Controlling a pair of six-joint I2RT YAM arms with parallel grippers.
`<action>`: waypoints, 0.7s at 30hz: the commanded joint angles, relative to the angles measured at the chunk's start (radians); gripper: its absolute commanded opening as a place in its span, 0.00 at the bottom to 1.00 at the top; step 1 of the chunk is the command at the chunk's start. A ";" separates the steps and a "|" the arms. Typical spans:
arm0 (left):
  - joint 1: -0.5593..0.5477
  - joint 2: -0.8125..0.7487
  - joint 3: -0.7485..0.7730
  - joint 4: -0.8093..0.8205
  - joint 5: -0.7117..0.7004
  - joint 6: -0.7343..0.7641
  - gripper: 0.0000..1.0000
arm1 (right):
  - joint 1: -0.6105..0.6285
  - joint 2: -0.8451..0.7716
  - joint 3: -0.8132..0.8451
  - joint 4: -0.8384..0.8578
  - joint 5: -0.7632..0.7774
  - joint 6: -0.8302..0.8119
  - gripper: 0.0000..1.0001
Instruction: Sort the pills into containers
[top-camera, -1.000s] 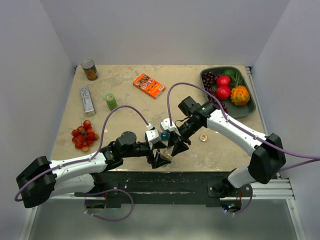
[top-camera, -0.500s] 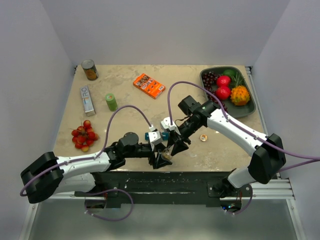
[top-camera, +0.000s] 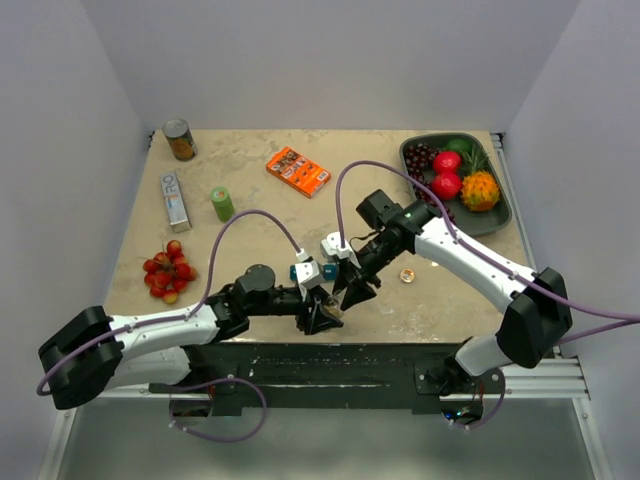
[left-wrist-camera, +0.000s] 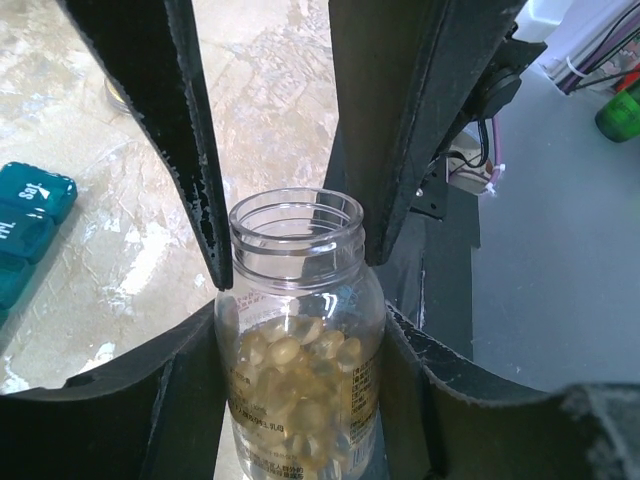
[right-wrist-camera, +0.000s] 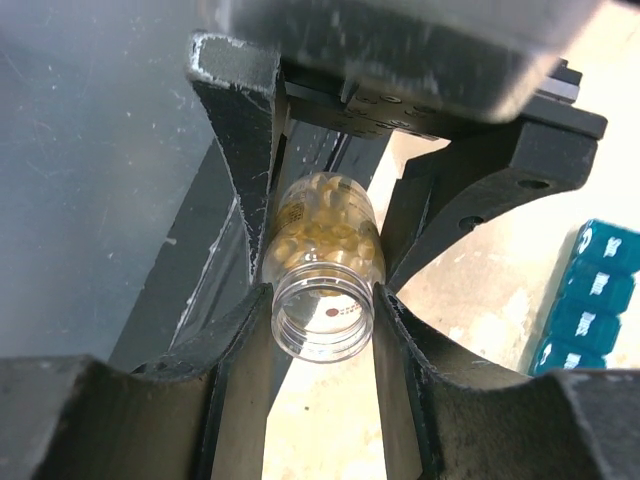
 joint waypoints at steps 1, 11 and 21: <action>-0.007 -0.088 -0.011 0.021 -0.042 0.012 0.14 | -0.015 -0.031 0.043 0.011 -0.031 0.015 0.00; -0.007 -0.114 -0.026 0.016 -0.074 0.005 0.49 | -0.051 -0.043 0.042 0.000 -0.075 0.005 0.00; -0.007 -0.125 -0.027 0.027 -0.081 -0.006 0.68 | -0.071 -0.048 0.039 -0.011 -0.101 -0.009 0.00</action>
